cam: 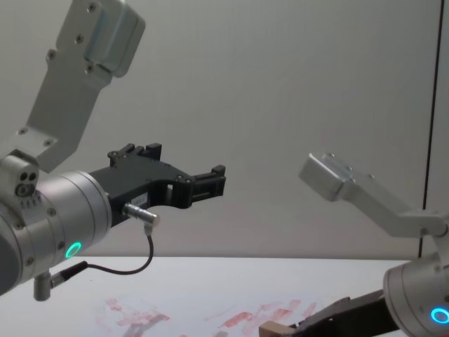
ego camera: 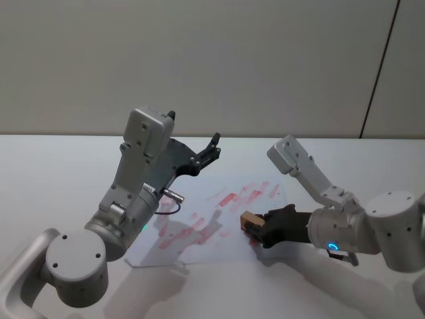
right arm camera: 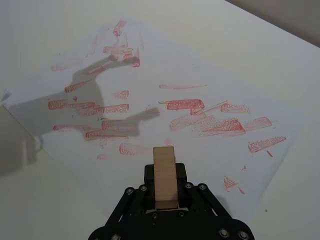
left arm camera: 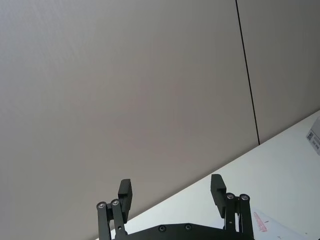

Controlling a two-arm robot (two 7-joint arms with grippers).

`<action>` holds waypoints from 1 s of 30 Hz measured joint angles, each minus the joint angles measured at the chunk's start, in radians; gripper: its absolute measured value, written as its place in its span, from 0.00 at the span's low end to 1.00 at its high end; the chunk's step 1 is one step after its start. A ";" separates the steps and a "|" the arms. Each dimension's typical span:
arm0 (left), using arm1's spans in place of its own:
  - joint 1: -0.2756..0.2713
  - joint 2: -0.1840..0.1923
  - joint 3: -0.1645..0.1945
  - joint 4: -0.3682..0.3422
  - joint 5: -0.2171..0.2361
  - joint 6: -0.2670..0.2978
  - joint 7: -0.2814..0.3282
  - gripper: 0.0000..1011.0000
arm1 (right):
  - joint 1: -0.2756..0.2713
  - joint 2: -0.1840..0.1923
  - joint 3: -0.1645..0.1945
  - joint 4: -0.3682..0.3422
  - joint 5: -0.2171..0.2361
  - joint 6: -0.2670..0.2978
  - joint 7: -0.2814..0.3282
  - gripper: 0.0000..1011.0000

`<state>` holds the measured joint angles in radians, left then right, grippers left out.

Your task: Use the one hand to pick up the stamp and affix it onto the A4 paper.

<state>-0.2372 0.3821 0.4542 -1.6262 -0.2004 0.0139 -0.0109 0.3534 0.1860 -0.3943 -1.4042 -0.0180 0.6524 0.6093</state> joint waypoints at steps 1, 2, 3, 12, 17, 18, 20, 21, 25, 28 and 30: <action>0.000 0.000 0.000 0.000 0.000 0.000 0.000 0.99 | 0.002 0.000 -0.002 0.001 -0.006 0.004 0.004 0.21; 0.000 0.000 0.000 0.000 0.000 0.000 0.000 0.99 | 0.003 0.000 -0.002 0.002 -0.008 0.006 0.005 0.21; 0.000 0.000 0.000 0.000 0.000 0.000 0.000 0.99 | 0.005 0.000 -0.003 0.003 -0.013 0.010 0.009 0.21; 0.000 0.000 0.000 0.000 0.000 0.000 0.000 0.99 | 0.014 0.004 -0.006 0.005 -0.032 0.036 0.026 0.21; 0.000 0.000 0.000 0.000 0.000 0.000 0.000 0.99 | 0.015 0.008 -0.005 0.001 -0.035 0.049 0.028 0.21; 0.000 0.000 0.000 0.000 0.000 0.000 0.000 0.99 | 0.015 0.009 -0.004 0.001 -0.035 0.051 0.028 0.21; 0.000 0.000 0.000 0.000 0.000 0.000 0.000 0.99 | 0.014 0.011 -0.002 -0.001 -0.033 0.053 0.025 0.21; 0.000 0.000 0.000 0.000 0.000 0.000 0.000 0.99 | 0.014 0.011 -0.002 -0.001 -0.031 0.053 0.023 0.21; 0.000 0.000 0.000 0.000 0.000 0.000 0.000 0.99 | 0.013 0.015 0.005 -0.003 -0.017 0.050 0.004 0.21; 0.000 0.000 0.000 0.000 0.000 0.000 0.000 0.99 | 0.012 0.017 0.012 -0.005 -0.002 0.039 -0.012 0.21; 0.000 0.000 0.000 0.000 0.000 0.000 0.000 0.99 | 0.011 0.018 0.019 -0.010 0.014 0.025 -0.027 0.21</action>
<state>-0.2371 0.3821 0.4542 -1.6262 -0.2004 0.0139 -0.0109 0.3640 0.2044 -0.3756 -1.4137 -0.0039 0.6774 0.5828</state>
